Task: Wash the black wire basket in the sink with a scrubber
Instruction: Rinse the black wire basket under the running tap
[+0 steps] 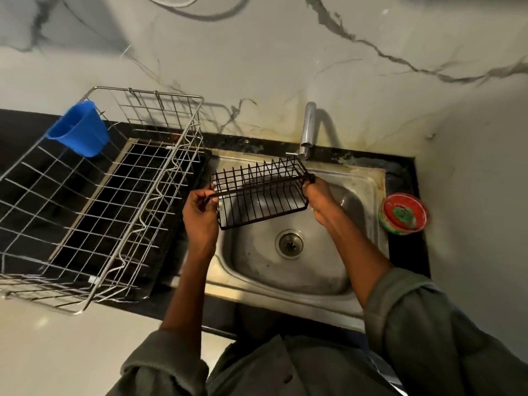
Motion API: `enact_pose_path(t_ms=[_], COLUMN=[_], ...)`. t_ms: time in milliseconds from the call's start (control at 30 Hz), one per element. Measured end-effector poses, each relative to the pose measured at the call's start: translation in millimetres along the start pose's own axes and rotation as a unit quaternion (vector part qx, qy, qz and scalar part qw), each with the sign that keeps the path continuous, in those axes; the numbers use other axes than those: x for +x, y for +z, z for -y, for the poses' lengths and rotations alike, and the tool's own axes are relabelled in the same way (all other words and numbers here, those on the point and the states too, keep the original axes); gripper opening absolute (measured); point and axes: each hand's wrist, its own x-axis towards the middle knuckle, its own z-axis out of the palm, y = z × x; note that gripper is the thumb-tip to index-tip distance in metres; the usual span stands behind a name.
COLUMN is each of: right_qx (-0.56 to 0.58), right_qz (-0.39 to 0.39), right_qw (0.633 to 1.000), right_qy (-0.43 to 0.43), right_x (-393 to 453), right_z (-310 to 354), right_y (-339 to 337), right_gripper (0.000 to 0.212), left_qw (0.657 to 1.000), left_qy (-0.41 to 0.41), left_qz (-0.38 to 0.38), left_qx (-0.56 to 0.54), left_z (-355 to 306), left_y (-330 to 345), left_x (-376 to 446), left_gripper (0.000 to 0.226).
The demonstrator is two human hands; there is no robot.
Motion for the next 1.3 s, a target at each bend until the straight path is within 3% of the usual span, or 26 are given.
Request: enact_pose_path(t_ms=[133, 267, 367, 467, 600, 733, 867, 1133, 1300], right_qx=[0.014, 0.063, 0.072, 0.088, 0.142, 0.189, 0.212, 0.188, 0.114], right_qz=[-0.001, -0.022, -0.010, 0.019, 0.001, -0.026, -0.064, -0.108, -0.138], right_qw=[1.000, 0.998, 0.997, 0.995, 0.990, 0.982, 0.975, 0.976, 0.983], right_qy=[-0.010, -0.014, -0.023, -0.033, -0.012, 0.000, -0.019, -0.033, -0.035], right_x=[-1.9, -3.3, 28.1, 33.9, -4.4, -8.8, -10.1, -26.0, -30.8], right_z=[-5.6, -6.7, -24.8, -24.0, 4.5, 6.8, 4.0, -1.0, 8.5], right_y=[-4.1, -15.6, -27.7, -37.8, -47.4, -58.3, -65.5, -92.9, -94.4], right_gripper=[0.030, 0.032, 0.033, 0.049, 0.052, 0.036, 0.030, 0.044, 0.042], left_qw=[0.998, 0.989, 0.974, 0.969, 0.973, 0.968, 0.963, 0.954, 0.947], left_qy=[-0.020, -0.077, -0.131, -0.177, -0.186, -0.205, -0.222, -0.244, -0.252], left_qz=[0.001, 0.015, 0.013, 0.018, 0.028, 0.035, 0.042, 0.101, 0.129], left_qx=[-0.054, -0.126, -0.182, -0.171, -0.137, -0.142, -0.149, -0.144, -0.151], left_z=[-1.7, -5.8, -14.8, -17.4, -12.3, -7.0, -4.2, 22.3, 12.6], left_y=[5.2, 17.8, 29.8, 42.9, 55.9, 66.4, 80.7, 106.6, 115.9], left_x=[-8.9, -2.4, 9.6, 26.6, 42.4, 51.4, 47.9, 36.1, 10.2], left_gripper=[0.023, 0.036, 0.034, 0.032, 0.008, 0.027, 0.026, 0.054, 0.029])
